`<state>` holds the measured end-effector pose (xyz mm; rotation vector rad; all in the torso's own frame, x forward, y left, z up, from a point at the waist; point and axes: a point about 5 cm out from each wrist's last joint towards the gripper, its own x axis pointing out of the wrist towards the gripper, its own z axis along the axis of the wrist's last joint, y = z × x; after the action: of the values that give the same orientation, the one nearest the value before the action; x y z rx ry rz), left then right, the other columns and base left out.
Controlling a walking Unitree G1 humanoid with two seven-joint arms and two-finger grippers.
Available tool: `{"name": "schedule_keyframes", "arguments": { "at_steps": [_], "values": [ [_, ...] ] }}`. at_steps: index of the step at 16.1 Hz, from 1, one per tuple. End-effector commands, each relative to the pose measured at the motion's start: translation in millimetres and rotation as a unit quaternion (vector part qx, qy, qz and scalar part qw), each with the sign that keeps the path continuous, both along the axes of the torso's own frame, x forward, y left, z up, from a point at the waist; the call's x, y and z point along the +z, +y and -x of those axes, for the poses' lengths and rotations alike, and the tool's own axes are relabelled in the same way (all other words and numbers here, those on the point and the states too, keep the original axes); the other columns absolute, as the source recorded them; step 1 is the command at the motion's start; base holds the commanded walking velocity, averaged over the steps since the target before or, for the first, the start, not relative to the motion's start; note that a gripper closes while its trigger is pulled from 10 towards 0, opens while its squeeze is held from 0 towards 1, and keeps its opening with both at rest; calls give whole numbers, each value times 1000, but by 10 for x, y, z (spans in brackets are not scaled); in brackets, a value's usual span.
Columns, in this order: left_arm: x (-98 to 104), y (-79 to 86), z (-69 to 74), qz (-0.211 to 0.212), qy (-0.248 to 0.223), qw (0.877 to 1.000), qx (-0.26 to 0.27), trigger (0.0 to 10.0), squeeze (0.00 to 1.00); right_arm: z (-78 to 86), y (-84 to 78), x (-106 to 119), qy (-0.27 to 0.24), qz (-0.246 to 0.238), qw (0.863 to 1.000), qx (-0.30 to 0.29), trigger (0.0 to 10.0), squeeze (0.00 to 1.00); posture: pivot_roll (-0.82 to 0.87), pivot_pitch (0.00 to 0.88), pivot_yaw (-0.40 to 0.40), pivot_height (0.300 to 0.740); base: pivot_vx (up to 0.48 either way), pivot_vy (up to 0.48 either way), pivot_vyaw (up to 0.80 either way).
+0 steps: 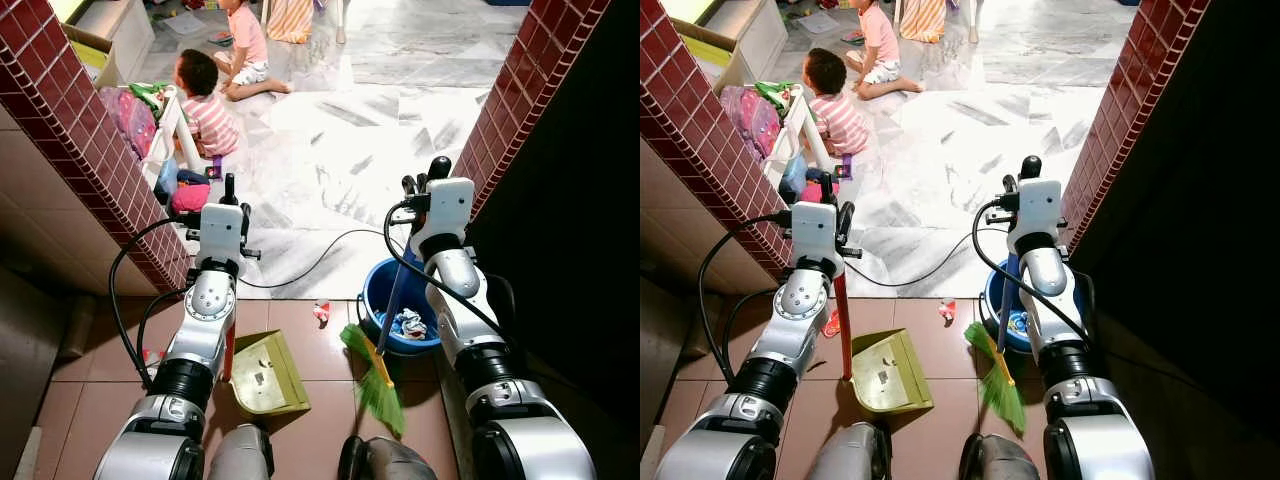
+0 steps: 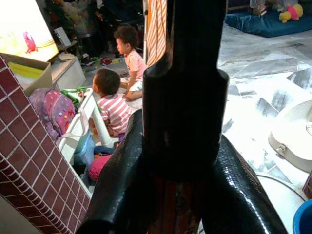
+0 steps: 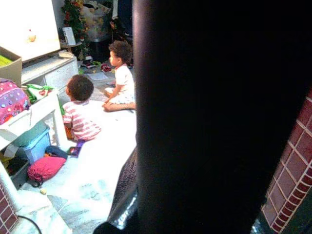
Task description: Sweep floor
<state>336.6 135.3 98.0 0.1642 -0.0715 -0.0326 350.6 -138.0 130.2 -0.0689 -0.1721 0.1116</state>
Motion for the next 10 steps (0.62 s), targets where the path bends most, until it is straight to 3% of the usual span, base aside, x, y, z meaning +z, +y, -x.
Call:
{"name": "schedule_keyframes", "arguments": {
  "at_steps": [1,5,10],
  "values": [
    [-9,-15,-1,-7,5,1000,-6,10000,0,15,43,48,-19,4,1000,15,10000,0,-104,94,12,740,0,0,0],
    [98,5,48,16,-29,999,4,10000,0,166,164,76,-41,-3,998,38,10000,0,-103,96,7,740,0,0,0],
    [114,35,93,35,-34,999,-8,10000,0,283,286,139,-68,7,996,61,10000,0,-98,95,8,740,0,0,0]
  ]
}}
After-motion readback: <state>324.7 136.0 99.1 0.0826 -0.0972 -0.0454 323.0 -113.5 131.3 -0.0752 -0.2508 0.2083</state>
